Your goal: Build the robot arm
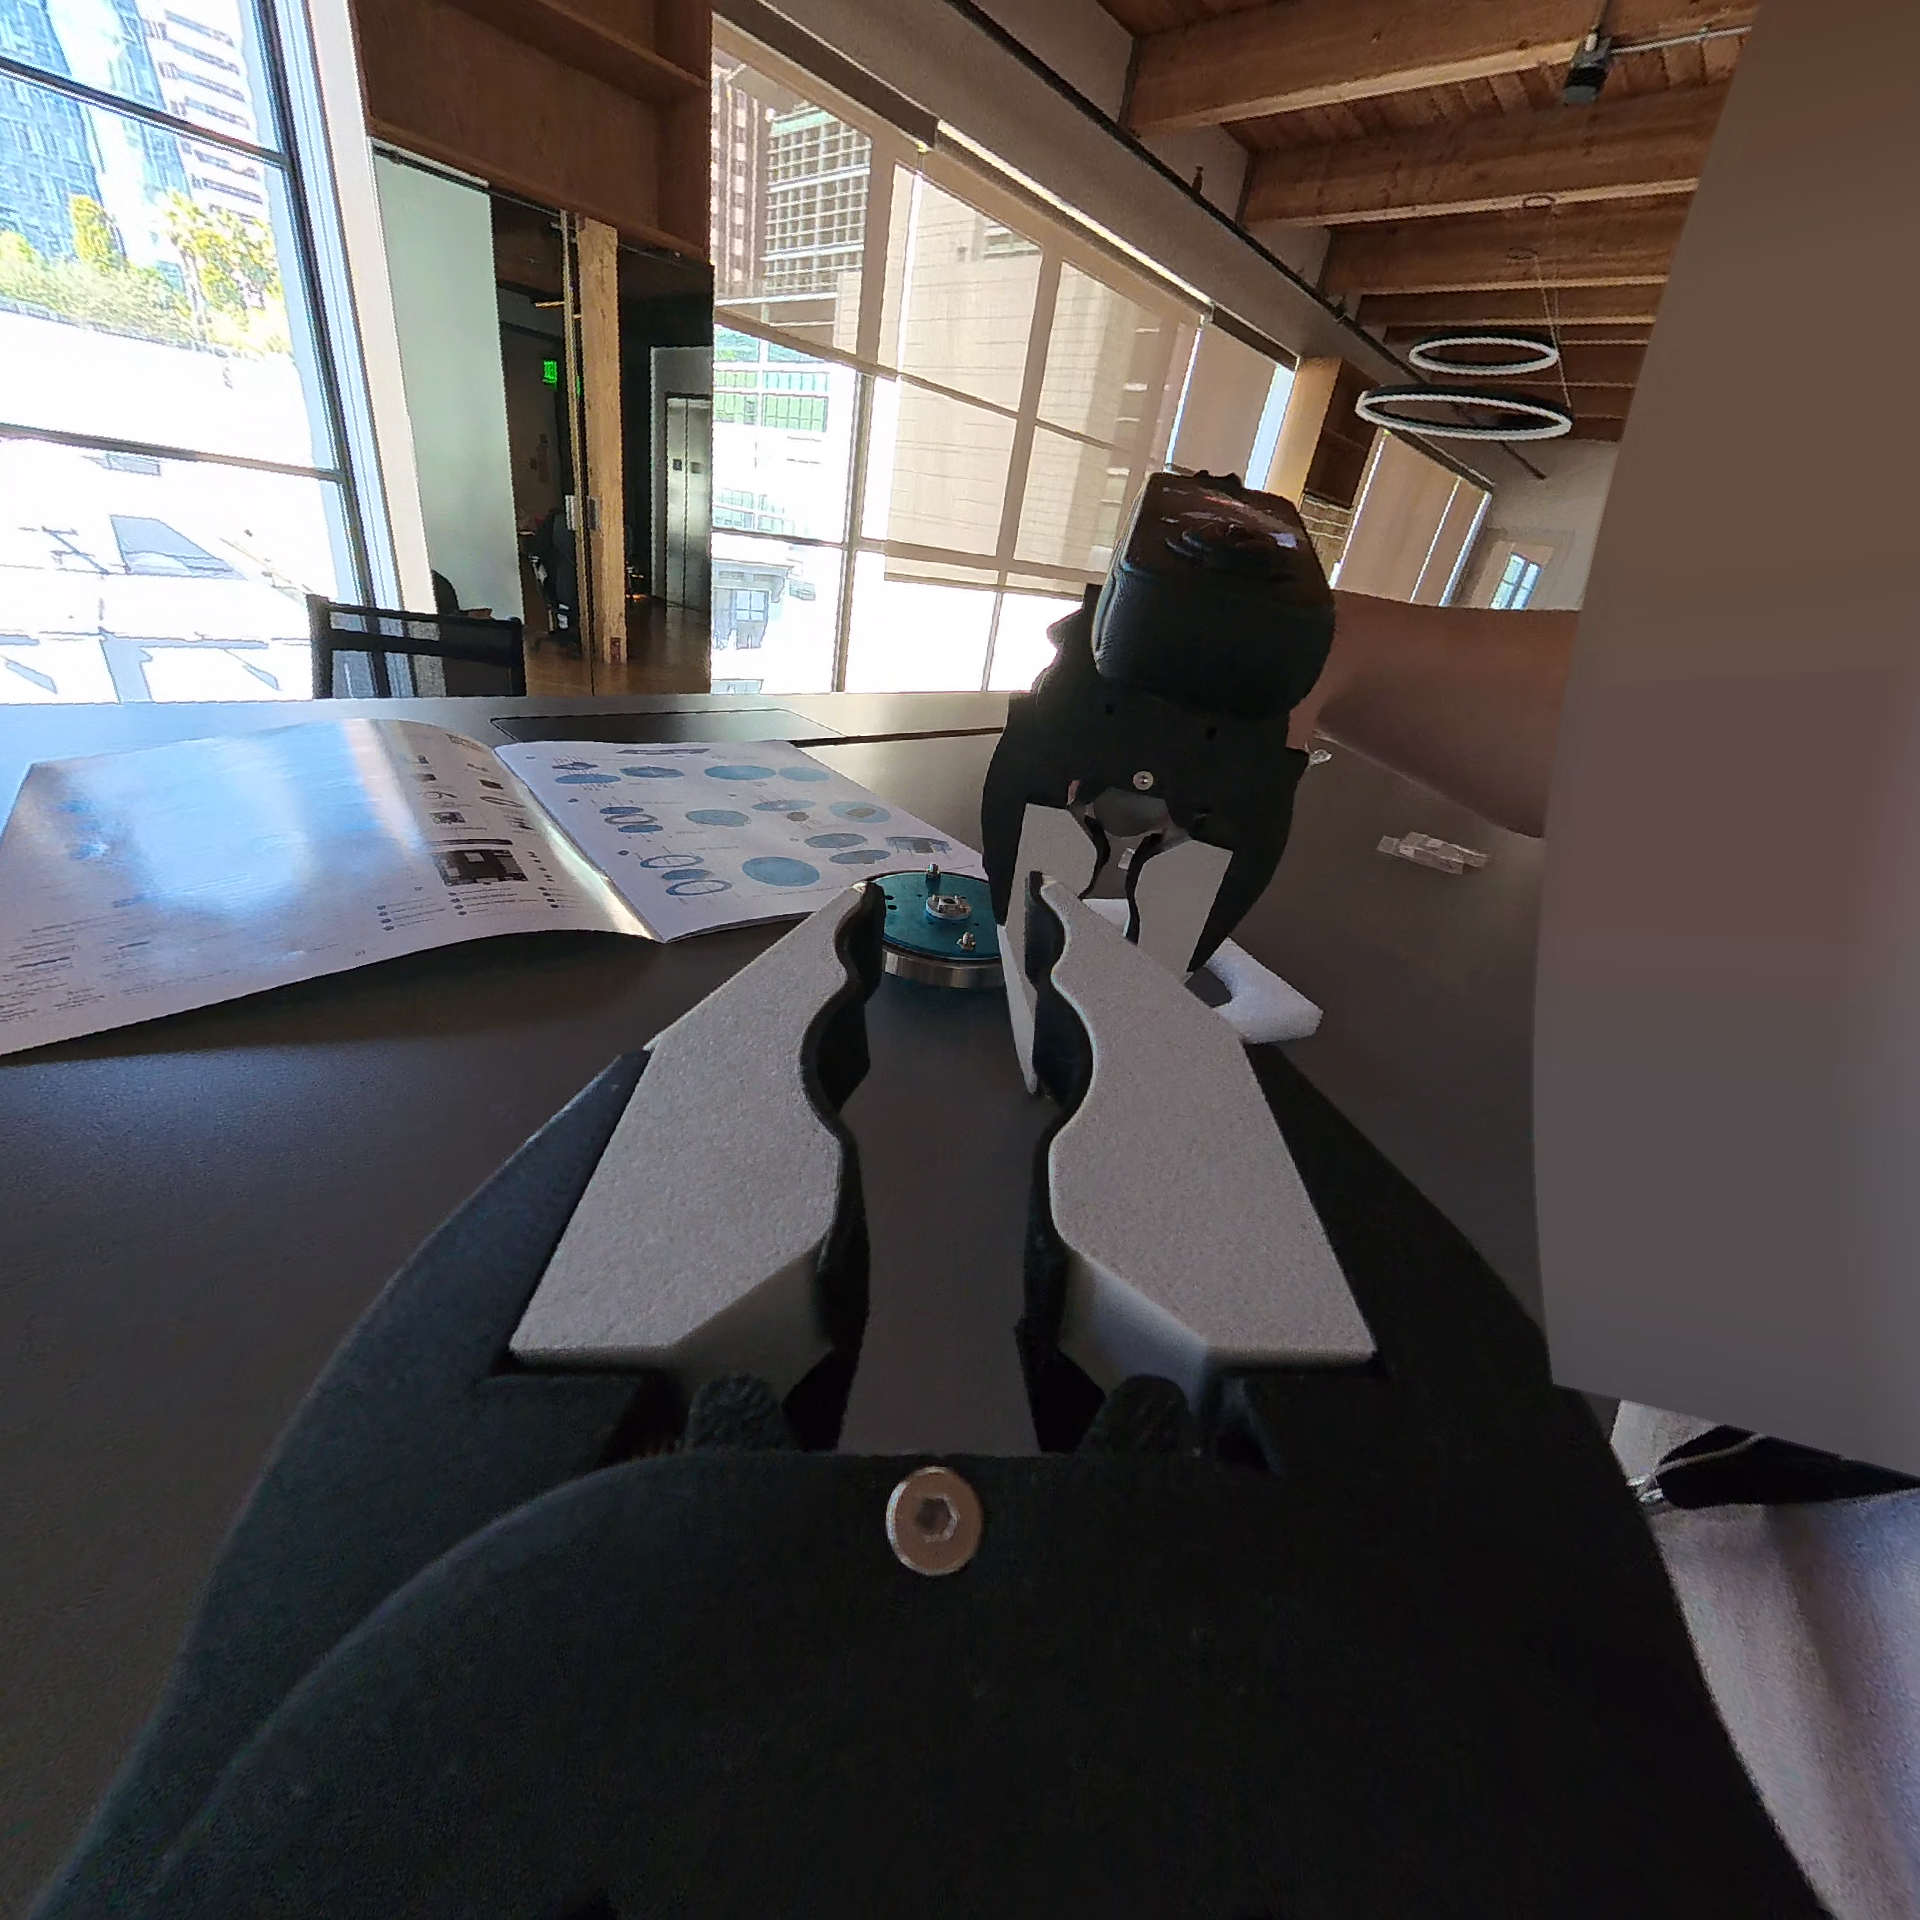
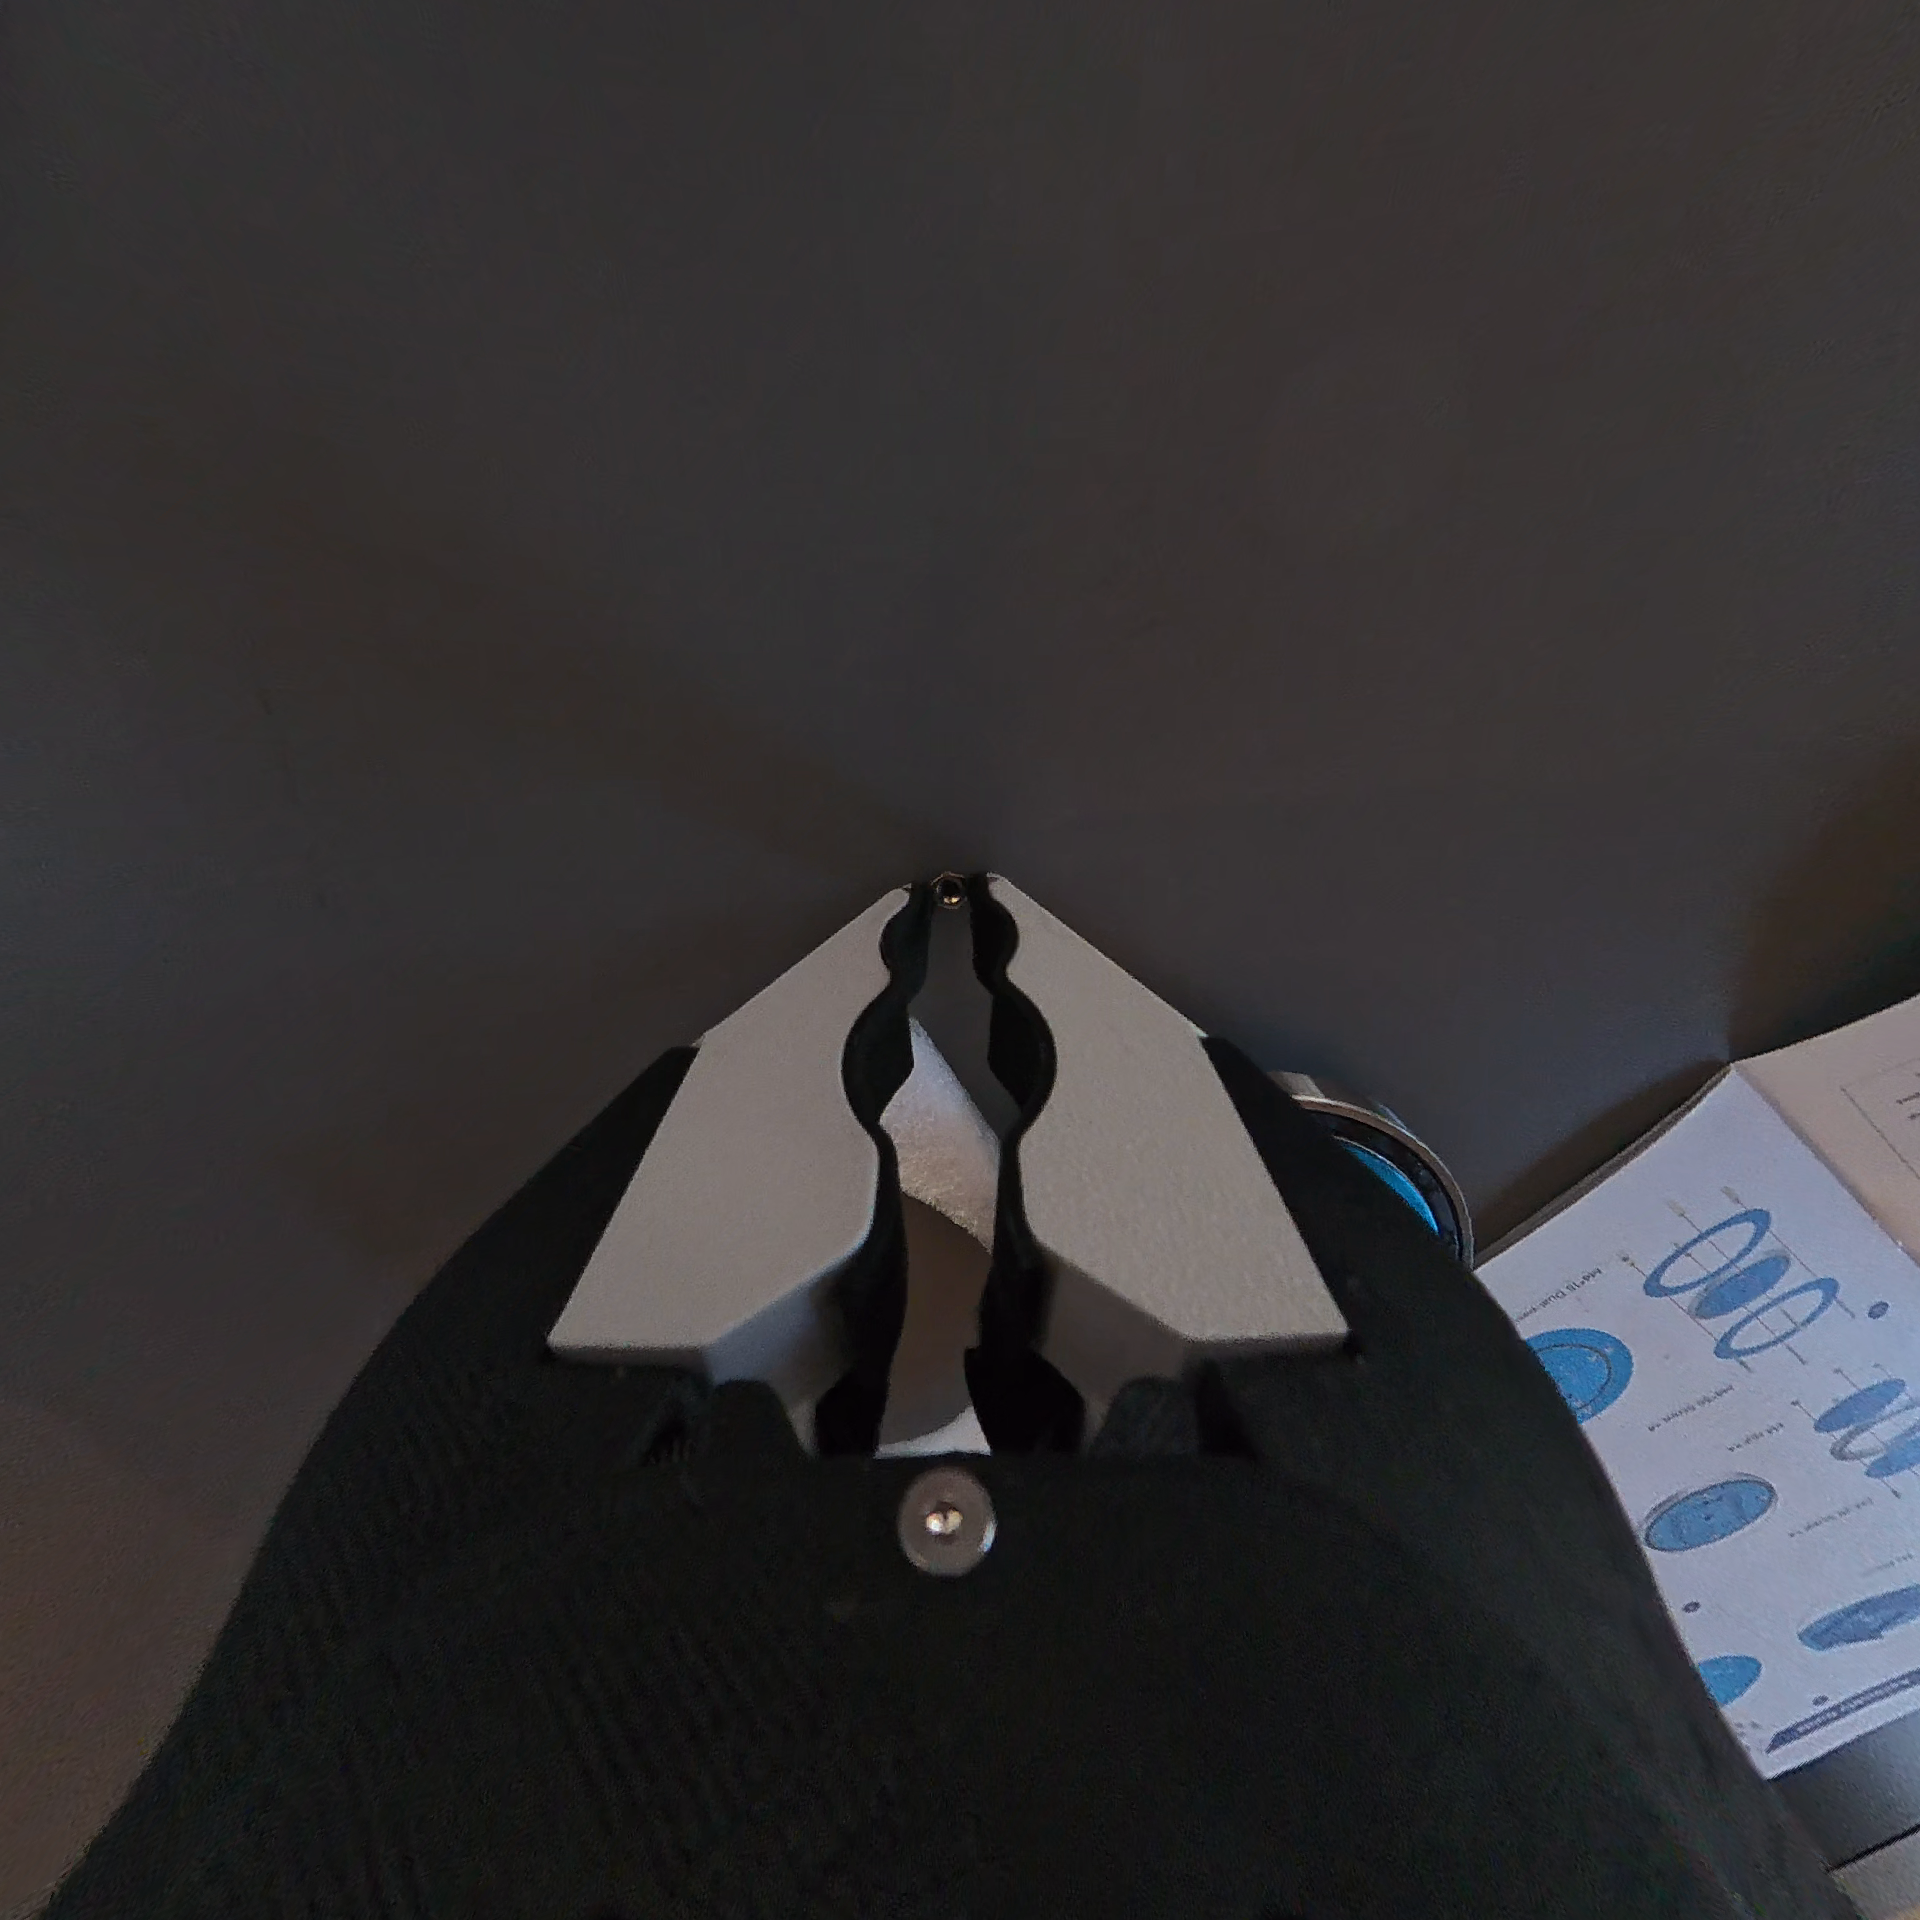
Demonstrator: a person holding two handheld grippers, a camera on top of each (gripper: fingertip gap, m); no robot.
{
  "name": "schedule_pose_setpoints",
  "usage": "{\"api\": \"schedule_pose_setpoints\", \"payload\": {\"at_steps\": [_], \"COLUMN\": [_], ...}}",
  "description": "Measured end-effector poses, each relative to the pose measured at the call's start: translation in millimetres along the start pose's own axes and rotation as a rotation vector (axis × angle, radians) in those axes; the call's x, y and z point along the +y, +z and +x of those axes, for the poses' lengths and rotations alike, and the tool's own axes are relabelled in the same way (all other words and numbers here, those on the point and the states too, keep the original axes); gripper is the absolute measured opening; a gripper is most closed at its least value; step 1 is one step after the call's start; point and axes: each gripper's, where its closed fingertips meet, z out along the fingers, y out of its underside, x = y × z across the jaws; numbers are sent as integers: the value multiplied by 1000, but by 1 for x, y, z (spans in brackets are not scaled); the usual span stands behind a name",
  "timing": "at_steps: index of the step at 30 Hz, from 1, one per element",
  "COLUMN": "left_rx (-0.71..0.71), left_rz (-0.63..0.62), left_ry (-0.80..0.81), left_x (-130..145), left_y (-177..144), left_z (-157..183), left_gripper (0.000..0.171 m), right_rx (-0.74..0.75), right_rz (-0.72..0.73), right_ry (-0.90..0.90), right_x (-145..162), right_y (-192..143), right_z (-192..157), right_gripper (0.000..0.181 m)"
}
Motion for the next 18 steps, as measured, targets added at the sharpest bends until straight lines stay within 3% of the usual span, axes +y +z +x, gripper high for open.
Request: {"api": "schedule_pose_setpoints", "payload": {"at_steps": [7, 10, 12, 14, 18], "left_rx": [2, 4, 7, 8, 9], "left_rz": [0, -3, -7, -7, -10], "left_ry": [4, 4, 1, 1, 1], "left_x": [0, 1, 1, 1, 2], "left_y": [0, 0, 0, 1, 1], "left_z": [1, 1, 1, 1, 2], "left_gripper": [26, 25, 25, 25, 25], "right_rx": [34, 99, 112, 45, -94], "right_rz": [2, 48, -1, -60, -109], "right_ry": [6, 57, 122, 158, 144], "right_x": [4, 12, 38, 65, 86], "right_y": [-7, -54, -81, -89, -69], "right_z": [7, 21, 32, 32, 21], "right_gripper": [5, 5, 5, 5, 6]}}
